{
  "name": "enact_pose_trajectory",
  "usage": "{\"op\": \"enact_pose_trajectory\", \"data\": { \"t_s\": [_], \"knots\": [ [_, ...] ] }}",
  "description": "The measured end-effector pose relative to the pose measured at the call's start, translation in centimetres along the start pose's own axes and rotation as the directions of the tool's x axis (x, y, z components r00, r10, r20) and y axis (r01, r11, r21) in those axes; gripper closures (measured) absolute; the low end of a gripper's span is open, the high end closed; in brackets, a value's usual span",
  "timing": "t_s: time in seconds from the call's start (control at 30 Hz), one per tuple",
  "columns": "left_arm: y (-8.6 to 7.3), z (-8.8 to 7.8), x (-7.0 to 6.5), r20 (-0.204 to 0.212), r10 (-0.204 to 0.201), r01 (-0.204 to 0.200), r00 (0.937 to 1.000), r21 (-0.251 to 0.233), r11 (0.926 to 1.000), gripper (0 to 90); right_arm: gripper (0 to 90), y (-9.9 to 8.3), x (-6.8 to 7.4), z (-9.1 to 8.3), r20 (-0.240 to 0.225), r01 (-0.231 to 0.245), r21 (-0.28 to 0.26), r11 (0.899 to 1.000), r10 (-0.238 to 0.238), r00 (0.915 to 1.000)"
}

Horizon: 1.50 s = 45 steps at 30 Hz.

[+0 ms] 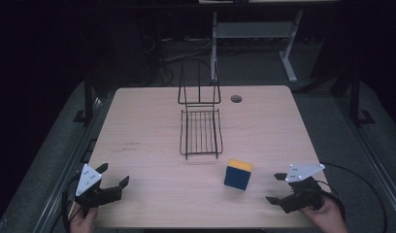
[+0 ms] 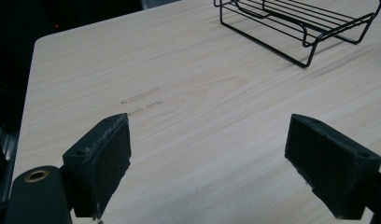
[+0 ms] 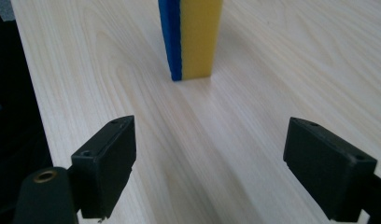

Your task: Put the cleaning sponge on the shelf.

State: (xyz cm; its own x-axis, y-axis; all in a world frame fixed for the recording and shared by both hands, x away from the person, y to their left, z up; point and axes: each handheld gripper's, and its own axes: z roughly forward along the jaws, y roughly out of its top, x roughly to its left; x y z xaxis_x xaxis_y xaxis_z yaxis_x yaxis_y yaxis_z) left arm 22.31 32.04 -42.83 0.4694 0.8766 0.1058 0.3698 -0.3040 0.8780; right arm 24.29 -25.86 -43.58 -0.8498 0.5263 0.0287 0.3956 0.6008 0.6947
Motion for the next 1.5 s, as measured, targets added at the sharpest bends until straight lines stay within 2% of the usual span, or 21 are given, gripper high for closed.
{"op": "enact_pose_trajectory", "data": {
  "t_s": [0.33,0.73,1.13,1.5],
  "knots": [
    [0.0,0.0,0.1,-0.001,-0.002,0.002,1.0,-0.002,1.0,13.9,17.0,1.9,0.3,1.2,-0.043,0.038,0.01,0.999,-0.037,0.9984],
    [0.0,0.0,0.2,-0.002,-0.005,0.005,1.0,-0.003,1.0,13.9,17.0,4.1,0.6,2.1,-0.068,0.082,0.019,0.996,-0.081,0.9944],
    [0.0,0.0,0.4,-0.004,-0.006,0.006,1.0,-0.003,1.0,13.9,17.0,5.8,0.4,3.7,-0.096,0.1,0.041,0.994,-0.096,0.9907],
    [0.0,-0.1,0.4,-0.006,-0.011,0.011,0.9999,-0.005,0.9999,13.9,17.3,6.5,0.3,4.5,-0.107,0.105,0.048,0.993,-0.1,0.9893]
  ]
}}
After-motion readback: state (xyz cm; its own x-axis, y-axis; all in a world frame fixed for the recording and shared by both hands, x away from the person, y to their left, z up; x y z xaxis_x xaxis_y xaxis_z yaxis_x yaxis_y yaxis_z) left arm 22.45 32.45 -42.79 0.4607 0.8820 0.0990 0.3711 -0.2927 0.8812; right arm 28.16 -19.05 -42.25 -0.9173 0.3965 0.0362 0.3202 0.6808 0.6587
